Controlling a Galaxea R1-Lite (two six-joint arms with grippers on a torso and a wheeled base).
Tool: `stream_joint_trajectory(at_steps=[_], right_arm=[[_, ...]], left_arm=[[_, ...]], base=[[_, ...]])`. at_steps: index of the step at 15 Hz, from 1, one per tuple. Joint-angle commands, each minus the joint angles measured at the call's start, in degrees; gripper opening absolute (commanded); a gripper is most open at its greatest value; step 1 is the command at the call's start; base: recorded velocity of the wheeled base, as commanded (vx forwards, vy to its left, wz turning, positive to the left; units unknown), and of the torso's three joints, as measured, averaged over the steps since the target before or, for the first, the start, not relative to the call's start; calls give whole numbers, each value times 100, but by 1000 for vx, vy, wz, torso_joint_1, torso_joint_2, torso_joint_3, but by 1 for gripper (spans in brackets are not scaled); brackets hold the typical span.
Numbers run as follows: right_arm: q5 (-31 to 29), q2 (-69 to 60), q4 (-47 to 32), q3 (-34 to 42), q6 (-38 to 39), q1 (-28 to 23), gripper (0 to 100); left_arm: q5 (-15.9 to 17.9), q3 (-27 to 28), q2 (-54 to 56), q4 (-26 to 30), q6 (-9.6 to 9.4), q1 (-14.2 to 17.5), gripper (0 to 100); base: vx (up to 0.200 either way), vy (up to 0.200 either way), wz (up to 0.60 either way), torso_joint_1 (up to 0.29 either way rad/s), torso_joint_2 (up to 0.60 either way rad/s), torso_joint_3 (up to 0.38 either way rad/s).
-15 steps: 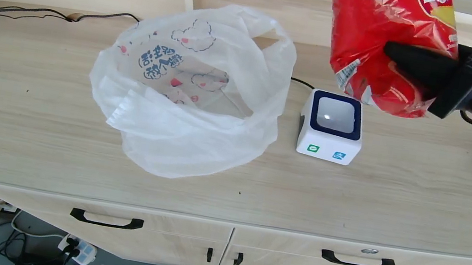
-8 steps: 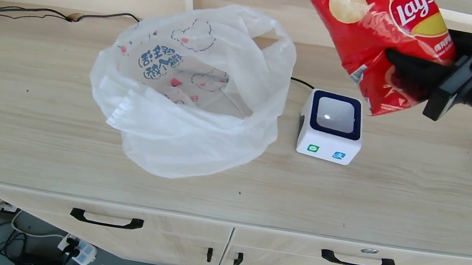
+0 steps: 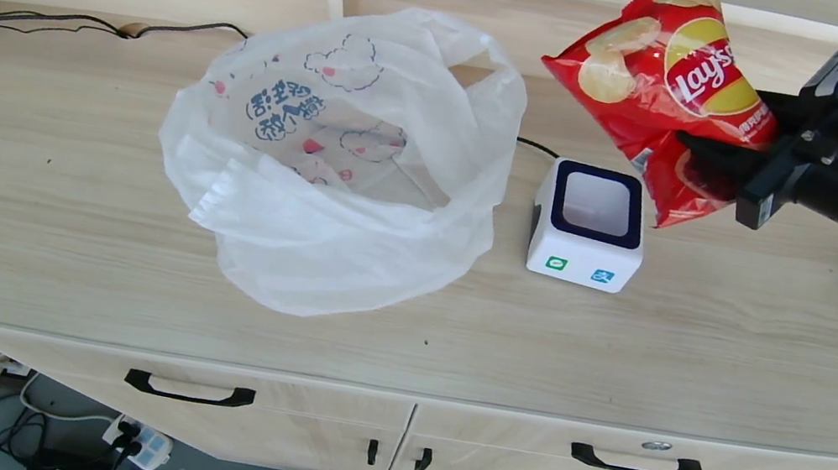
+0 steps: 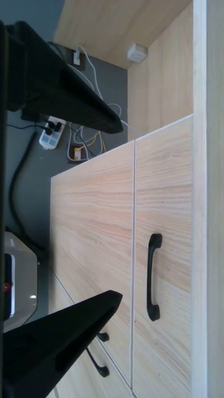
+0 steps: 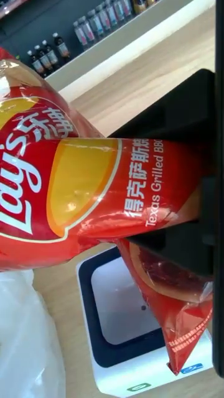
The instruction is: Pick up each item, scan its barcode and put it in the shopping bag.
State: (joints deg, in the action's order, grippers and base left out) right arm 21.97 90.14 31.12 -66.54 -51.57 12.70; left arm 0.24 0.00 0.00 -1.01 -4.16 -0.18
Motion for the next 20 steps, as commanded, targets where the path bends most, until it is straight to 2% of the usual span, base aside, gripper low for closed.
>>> stream_joint_trajectory(at_steps=[1, 6, 7, 9, 11, 13, 16, 20], right_arm=[[1, 65, -1, 9, -3, 57, 0], [-35, -23, -19, 35, 103, 215, 0], [-105, -190, -54, 71, 358, 373, 0], [-676, -664, -80, 211, 1131, 734, 0], [-1590, -1200, -370, 528, 1641, 1252, 0], [-1915, -1464, -1029, 563, 2037, 1656, 0], [-2258, -1455, -1047, 396, 2722, 1736, 0], [-2267, -1332, -1091, 53, 3144, 1736, 0]], left_arm=[[2, 0, 0, -4, 3, 1, 100], [2, 0, -9, -4, 3, 1, 100], [2, 0, 0, -4, 3, 1, 100], [2, 0, 0, -4, 11, 1, 100], [2, 0, -9, 5, 11, 1, 100], [2, 0, -9, 5, 11, 1, 100], [2, 0, -9, 5, 29, 1, 100], [2, 0, 0, 5, 99, 1, 100]], base=[[0, 0, 0, 0, 0, 0], [0, 0, 0, 0, 0, 0], [0, 0, 0, 0, 0, 0], [0, 0, 0, 0, 0, 0], [0, 0, 0, 0, 0, 0], [0, 0, 0, 0, 0, 0], [0, 0, 600, 2, 2, 2], [0, 0, 600, 5, 2, 1]])
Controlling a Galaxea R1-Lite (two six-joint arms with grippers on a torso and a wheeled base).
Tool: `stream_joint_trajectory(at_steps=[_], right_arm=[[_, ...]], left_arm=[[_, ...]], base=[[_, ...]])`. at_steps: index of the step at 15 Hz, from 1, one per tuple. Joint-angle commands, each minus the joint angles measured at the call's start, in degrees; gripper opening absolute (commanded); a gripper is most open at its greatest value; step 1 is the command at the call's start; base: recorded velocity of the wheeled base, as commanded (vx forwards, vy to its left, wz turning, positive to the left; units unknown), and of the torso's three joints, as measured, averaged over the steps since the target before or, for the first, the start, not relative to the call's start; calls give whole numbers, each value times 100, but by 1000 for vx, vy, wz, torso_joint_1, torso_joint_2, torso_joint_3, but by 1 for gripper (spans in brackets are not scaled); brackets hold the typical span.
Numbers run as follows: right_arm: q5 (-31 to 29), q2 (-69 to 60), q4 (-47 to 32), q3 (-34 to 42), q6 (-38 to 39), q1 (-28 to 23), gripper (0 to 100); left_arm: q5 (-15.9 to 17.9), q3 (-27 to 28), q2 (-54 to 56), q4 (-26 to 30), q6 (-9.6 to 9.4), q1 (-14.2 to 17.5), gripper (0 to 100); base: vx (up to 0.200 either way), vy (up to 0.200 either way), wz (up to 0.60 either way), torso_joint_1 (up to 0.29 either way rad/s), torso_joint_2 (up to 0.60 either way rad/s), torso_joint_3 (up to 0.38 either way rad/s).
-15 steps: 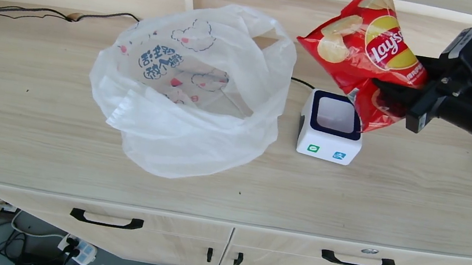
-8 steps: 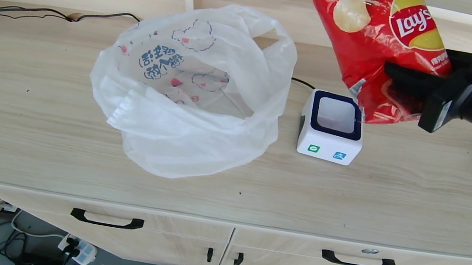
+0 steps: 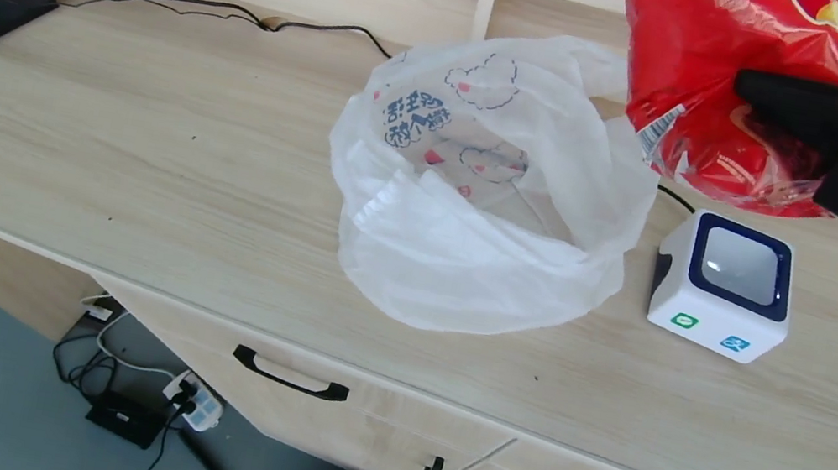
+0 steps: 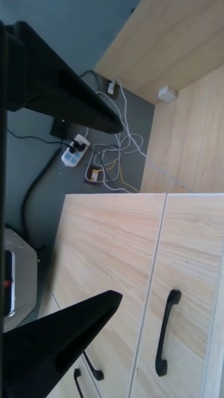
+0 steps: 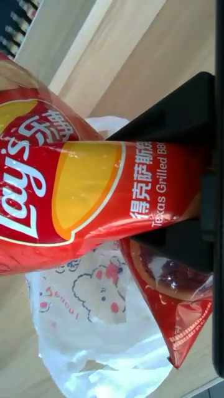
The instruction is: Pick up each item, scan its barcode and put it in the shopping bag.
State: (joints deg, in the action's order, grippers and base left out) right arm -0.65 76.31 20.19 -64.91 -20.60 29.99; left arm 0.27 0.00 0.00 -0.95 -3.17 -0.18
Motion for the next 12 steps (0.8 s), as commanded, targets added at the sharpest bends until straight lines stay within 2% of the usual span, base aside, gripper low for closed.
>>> stream_joint_trajectory(at_steps=[1, 3, 9, 12], right_arm=[[-6, 112, 12, -215, 100, -2, 0], [-14, 173, 12, -223, 267, -107, 0], [38, 736, 170, -373, 733, -195, 0], [38, 841, 451, -12, 786, -274, 0]], left_arm=[[0, 0, -9, -2, 9, 1, 100], [0, 0, -9, -2, 9, 1, 100], [0, 0, -9, -2, 1, 1, 100], [0, 0, -9, -2, 1, 1, 100]], base=[[0, 0, 600, -12, 2, 7], [0, 0, 600, 5, 7, 2], [0, 0, 0, 0, 0, 0], [0, 0, 0, 0, 0, 0]])
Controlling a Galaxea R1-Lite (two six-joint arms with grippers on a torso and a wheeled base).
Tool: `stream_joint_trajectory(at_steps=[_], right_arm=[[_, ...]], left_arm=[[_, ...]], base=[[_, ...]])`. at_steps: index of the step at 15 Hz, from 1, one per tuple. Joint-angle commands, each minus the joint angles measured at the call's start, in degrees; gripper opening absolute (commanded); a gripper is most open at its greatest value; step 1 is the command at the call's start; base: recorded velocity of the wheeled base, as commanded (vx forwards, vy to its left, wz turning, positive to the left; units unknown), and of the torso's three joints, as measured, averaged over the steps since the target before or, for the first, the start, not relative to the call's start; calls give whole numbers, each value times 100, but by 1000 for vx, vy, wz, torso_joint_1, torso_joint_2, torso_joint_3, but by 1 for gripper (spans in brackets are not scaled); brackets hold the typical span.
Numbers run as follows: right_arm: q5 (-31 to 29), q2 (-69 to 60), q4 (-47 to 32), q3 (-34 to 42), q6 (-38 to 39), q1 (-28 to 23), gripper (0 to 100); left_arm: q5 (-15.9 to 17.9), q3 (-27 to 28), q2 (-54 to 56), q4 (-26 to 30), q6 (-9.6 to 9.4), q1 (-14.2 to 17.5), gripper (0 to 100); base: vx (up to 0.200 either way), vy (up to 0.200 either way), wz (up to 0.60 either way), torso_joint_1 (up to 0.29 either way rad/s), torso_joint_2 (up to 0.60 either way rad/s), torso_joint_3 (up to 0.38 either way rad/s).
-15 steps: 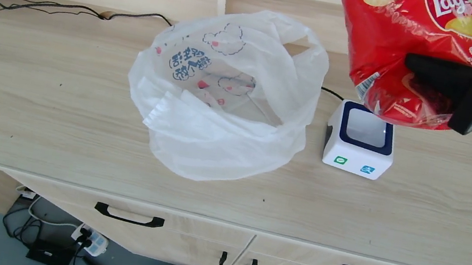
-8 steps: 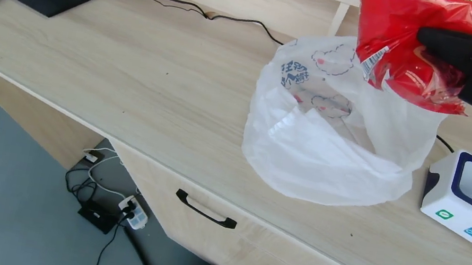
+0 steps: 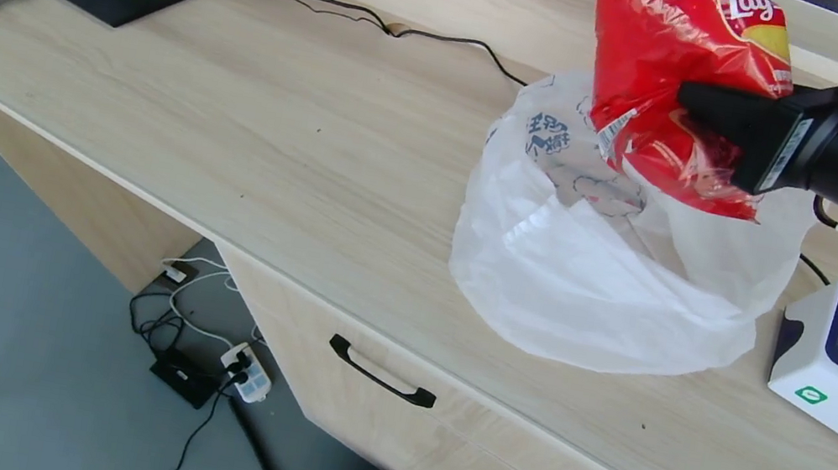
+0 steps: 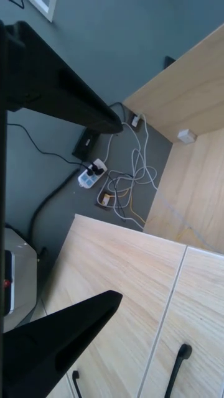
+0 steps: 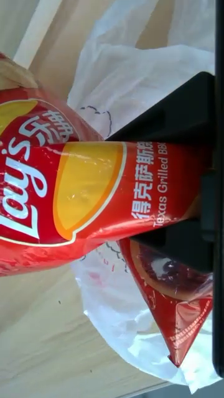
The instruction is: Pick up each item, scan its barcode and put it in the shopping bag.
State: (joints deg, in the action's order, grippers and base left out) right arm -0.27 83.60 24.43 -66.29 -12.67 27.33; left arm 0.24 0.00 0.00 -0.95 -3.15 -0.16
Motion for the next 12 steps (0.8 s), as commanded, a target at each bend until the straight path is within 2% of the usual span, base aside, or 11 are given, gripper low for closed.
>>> stream_joint_trajectory(at_steps=[1, 3, 7, 12], right_arm=[[0, 104, 53, 301, -52, -9, 0], [-17, 51, 150, 600, -61, -79, 0], [-35, -19, 941, 1338, -87, -501, 0], [-8, -143, 976, 1866, -245, -509, 0]], left_arm=[[2, 0, -9, -2, -2, -2, 100], [2, 0, 0, -2, -2, -2, 100], [2, 0, -9, -2, -2, -2, 100], [2, 0, 0, -2, -2, -2, 100]], base=[[0, 0, 0, 0, 0, 0], [0, 0, 0, 0, 0, 0], [0, 0, 0, 0, 0, 0], [0, 0, 0, 0, 0, 0]])
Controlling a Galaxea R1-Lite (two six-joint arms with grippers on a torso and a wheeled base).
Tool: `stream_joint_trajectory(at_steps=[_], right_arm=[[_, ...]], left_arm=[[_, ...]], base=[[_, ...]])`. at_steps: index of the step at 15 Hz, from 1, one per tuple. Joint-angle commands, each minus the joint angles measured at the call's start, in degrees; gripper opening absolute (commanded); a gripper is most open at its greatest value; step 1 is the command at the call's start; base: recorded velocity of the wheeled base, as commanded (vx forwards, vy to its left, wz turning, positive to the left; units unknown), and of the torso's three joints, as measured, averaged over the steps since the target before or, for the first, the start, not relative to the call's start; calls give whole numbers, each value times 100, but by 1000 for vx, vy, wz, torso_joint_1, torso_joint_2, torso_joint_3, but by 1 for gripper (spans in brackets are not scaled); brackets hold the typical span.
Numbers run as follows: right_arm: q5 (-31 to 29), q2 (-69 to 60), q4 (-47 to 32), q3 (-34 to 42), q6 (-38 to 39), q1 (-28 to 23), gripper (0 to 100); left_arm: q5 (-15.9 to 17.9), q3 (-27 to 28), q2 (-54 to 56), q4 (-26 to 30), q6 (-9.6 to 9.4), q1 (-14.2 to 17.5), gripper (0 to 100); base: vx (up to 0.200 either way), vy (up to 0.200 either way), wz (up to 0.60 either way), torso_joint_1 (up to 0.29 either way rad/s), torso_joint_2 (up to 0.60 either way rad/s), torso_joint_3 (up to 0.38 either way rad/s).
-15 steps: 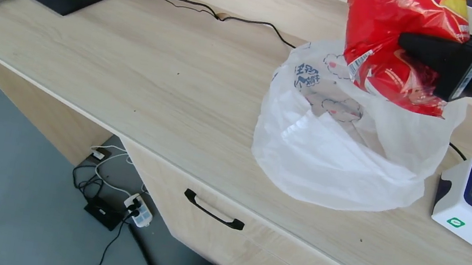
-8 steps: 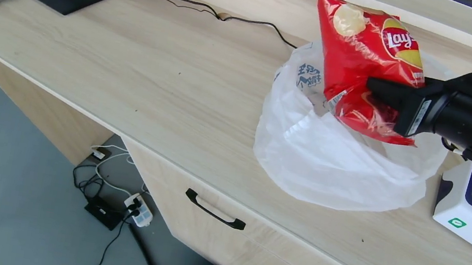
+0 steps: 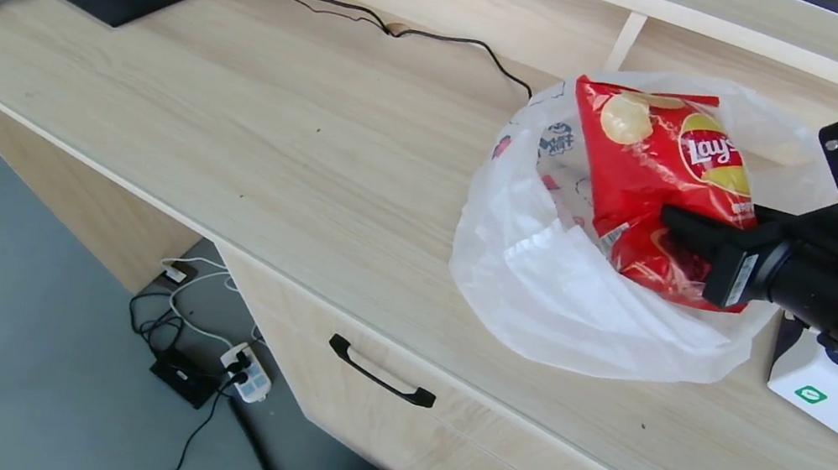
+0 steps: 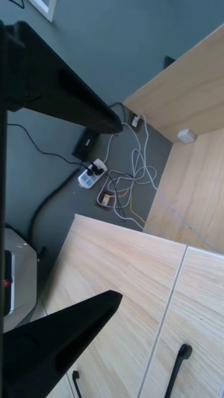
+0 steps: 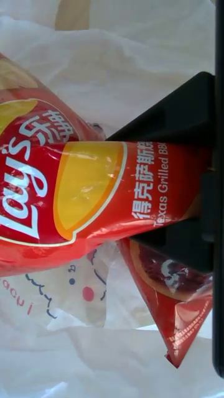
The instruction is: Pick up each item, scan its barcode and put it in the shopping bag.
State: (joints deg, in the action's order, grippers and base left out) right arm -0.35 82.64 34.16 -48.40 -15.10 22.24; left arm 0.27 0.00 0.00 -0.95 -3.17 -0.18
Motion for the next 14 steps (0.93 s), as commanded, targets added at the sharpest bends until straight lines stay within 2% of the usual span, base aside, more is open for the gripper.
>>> stream_joint_trajectory(at_steps=[1, 5, 7, 10, 14], right_arm=[[0, -20, -6, 190, -19, 9, 0], [0, 261, 3, 85, -19, 0, 0], [-53, 340, 3, -82, 280, 0, 0], [-545, 253, -6, 120, 500, -149, 0], [-606, 279, -14, 296, 421, -308, 0]], left_arm=[[0, 0, 0, -2, -8, 1, 100], [0, 0, 0, -2, -8, 1, 100], [0, 0, 0, -2, -8, 1, 100], [0, 0, 0, -2, -8, 1, 100], [0, 0, 0, -2, -8, 1, 100]], base=[[0, 0, 0, 0, 0, 0], [0, 0, 0, 0, 0, 0], [0, 0, 0, 0, 0, 0], [0, 0, 0, 0, 0, 0], [0, 0, 0, 0, 0, 0]])
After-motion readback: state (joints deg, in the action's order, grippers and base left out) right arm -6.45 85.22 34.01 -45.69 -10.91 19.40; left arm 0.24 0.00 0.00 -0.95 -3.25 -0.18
